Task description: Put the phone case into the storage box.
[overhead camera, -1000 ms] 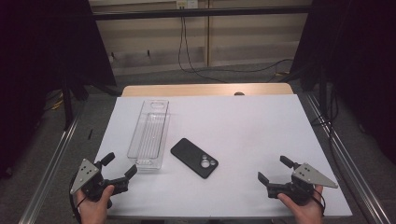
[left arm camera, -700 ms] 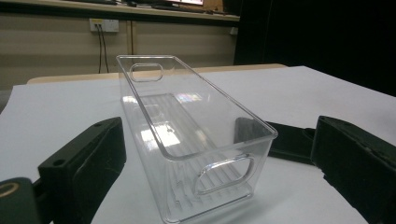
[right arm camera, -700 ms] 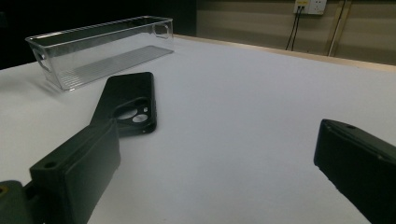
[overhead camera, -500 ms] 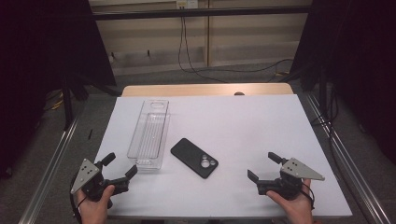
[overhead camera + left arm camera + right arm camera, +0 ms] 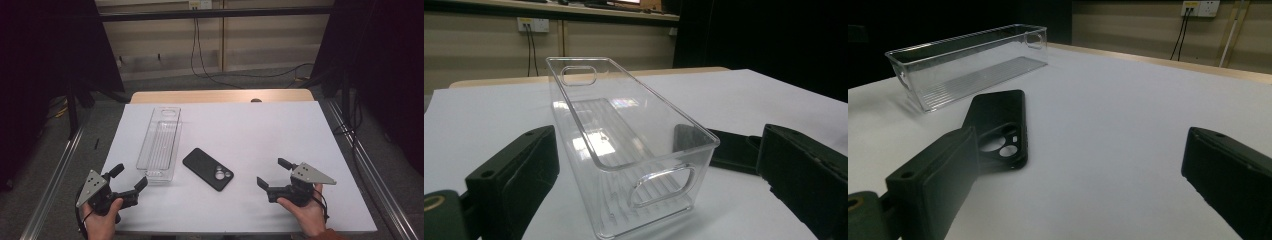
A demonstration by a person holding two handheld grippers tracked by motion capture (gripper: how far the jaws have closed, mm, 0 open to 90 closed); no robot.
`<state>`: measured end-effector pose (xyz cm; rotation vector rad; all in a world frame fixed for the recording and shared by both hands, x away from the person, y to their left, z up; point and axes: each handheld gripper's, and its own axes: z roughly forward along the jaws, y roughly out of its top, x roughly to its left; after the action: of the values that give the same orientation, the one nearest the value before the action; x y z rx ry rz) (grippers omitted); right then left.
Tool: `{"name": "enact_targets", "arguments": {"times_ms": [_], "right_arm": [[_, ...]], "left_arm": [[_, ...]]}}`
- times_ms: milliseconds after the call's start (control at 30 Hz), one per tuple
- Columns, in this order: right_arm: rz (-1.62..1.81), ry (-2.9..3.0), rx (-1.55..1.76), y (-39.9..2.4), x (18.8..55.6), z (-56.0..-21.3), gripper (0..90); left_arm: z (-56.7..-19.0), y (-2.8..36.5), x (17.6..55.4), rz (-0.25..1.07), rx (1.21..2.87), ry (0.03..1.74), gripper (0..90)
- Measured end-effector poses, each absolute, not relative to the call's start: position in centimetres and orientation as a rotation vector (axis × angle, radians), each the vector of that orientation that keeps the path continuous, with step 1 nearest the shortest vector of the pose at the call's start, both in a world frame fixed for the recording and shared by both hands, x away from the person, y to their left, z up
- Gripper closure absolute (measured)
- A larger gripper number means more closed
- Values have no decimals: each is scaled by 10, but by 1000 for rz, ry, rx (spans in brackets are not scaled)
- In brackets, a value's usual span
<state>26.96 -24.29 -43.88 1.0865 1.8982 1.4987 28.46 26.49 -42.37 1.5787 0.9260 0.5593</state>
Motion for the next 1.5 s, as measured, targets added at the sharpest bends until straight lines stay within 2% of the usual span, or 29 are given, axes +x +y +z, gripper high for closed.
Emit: {"name": "enact_targets", "arguments": {"times_ms": [1500], "right_arm": [[1566, 1924, 941, -170, 343, -424, 60]], "left_arm": [[-424, 270, 285, 554, 1567, 942, 35]]}}
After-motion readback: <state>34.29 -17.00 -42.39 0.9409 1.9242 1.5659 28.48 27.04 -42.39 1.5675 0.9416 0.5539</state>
